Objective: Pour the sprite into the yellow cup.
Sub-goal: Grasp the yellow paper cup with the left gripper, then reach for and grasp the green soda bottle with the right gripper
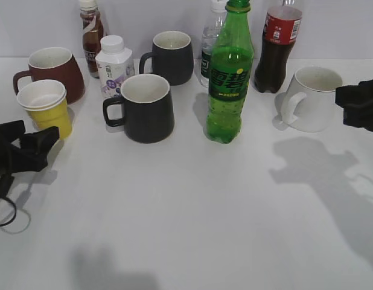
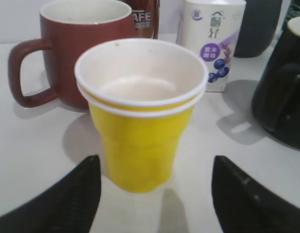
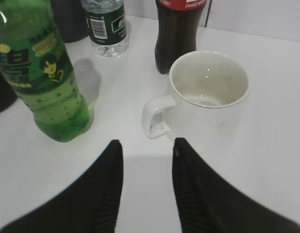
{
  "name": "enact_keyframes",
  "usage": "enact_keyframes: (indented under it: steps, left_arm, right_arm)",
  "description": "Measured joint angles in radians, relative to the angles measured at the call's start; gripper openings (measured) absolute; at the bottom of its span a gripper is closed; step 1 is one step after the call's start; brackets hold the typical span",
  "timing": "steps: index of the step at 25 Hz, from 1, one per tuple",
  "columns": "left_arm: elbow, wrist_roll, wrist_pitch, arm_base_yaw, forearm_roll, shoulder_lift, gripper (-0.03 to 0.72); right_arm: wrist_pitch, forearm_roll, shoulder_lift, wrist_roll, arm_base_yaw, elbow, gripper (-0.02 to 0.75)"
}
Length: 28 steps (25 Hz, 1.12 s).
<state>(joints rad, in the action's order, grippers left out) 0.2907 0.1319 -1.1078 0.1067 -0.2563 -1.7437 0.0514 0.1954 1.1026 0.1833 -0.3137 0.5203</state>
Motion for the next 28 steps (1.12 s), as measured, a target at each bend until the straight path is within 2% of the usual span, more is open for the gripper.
enact_keyframes:
  steps: [4, 11, 19, 22, 25, 28]
  left_arm:
    - [0.055, -0.032, -0.047, 0.000, 0.013, -0.096, 0.588]
    - [0.155, -0.071, -0.058, 0.000, 0.012, -0.185, 0.590]
    - [0.258, -0.075, -0.060, 0.000, -0.036, -0.264, 0.590]
    - [0.290, -0.075, -0.060, 0.000, -0.036, -0.284, 0.590]
    - [0.313, -0.075, -0.056, 0.000, -0.037, -0.303, 0.581]
    - [0.326, -0.075, -0.049, 0.000, -0.037, -0.305, 0.504]
  right_arm:
    - [0.000, 0.000, 0.000, 0.000, 0.000, 0.000, 0.259]
    - [0.001, -0.001, 0.000, 0.000, 0.000, 0.000, 0.259]
    - [0.003, -0.001, 0.017, 0.000, 0.000, 0.000, 0.259]
    - [0.007, -0.002, 0.043, 0.000, -0.034, 0.000, 0.263]
    - [0.040, -0.058, 0.081, 0.000, -0.103, 0.000, 0.302]
    - [0.115, -0.096, 0.129, 0.001, -0.151, 0.000, 0.365]
